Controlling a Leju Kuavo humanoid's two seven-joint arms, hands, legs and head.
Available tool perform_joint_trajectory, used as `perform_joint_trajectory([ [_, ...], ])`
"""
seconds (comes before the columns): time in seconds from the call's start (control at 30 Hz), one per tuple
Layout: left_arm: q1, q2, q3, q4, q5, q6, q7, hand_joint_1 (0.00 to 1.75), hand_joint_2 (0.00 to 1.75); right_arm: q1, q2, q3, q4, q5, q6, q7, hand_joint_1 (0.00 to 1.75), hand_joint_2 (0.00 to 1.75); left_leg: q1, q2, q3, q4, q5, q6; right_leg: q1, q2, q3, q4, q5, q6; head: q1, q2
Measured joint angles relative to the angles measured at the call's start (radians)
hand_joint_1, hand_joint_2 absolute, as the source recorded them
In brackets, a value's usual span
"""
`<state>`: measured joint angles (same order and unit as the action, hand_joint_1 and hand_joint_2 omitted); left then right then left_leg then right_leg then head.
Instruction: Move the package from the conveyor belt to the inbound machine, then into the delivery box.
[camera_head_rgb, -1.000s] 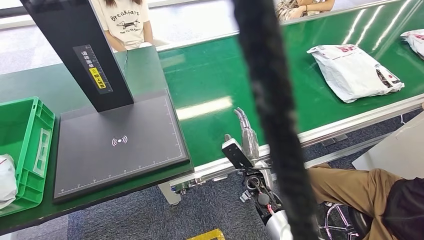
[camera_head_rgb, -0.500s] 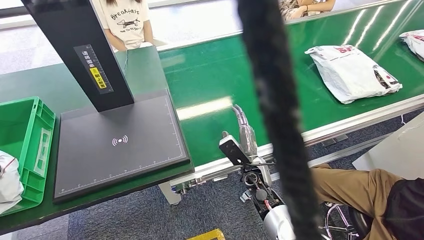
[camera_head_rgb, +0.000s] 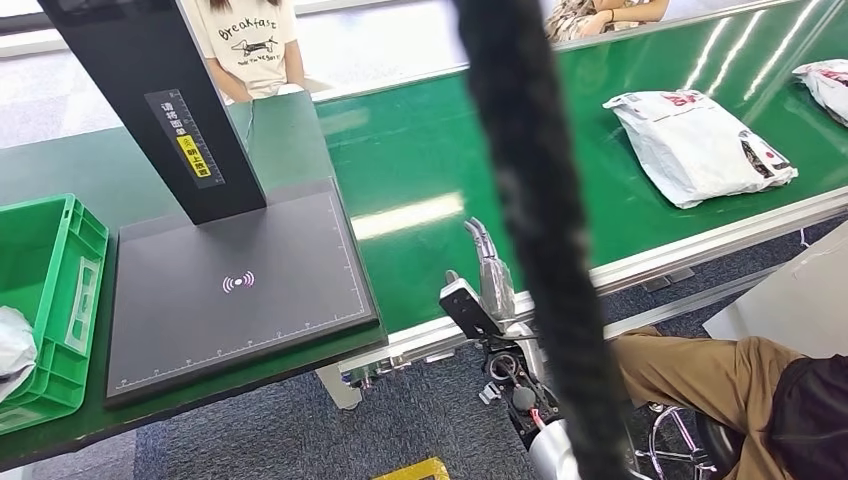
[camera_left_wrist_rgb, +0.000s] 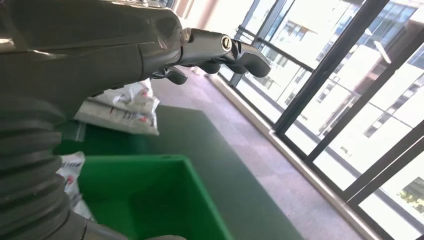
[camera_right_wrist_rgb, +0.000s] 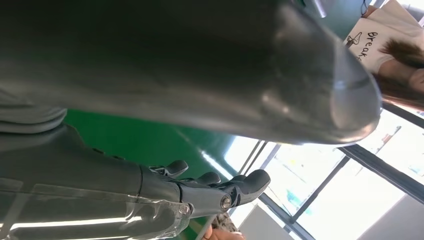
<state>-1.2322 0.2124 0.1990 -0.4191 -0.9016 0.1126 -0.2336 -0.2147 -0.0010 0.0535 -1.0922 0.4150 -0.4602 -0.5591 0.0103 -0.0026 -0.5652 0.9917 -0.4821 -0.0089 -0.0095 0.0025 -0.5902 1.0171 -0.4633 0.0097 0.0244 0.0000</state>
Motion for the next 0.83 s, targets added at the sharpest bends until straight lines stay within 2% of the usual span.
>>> perform_joint_trajectory([
  [0.2, -0.078, -0.012, -0.024, -0.022, -0.018, -0.021, 0.023, 0.00, 1.75, 0.000, 0.005, 0.005, -0.001, -0.002, 0.001, -0.004, 0.00, 0.00, 0.000, 0.000, 0.000, 0.000, 0.000, 0.000, 0.000, 0.000, 0.000, 0.000, 0.000, 0.000, 0.000, 0.000],
  [0.37, -0.105, -0.029, -0.038, -0.048, -0.015, -0.041, 0.021, 0.00, 1.75, 0.001, 0.013, 0.011, -0.006, 0.004, 0.005, -0.003, 0.00, 0.00, 0.000, 0.000, 0.000, 0.000, 0.000, 0.000, 0.000, 0.000, 0.000, 0.000, 0.000, 0.000, 0.000, 0.000],
  [0.7, -0.106, -0.074, -0.053, -0.081, 0.038, -0.099, -0.065, 0.00, 1.75, -0.007, 0.022, 0.017, -0.010, 0.018, 0.014, 0.004, 0.00, 0.00, 0.000, -0.001, 0.000, 0.000, 0.000, 0.000, 0.000, 0.000, 0.000, 0.000, 0.000, 0.000, 0.000, 0.000],
  [0.83, -0.075, -0.126, -0.078, -0.097, 0.122, -0.101, -0.159, 0.00, 1.75, -0.036, 0.024, 0.021, -0.008, 0.018, 0.019, -0.003, 0.00, 0.00, 0.000, -0.001, 0.000, 0.000, 0.000, 0.000, 0.000, 0.000, 0.000, 0.000, 0.000, 0.000, 0.000, 0.000],
])
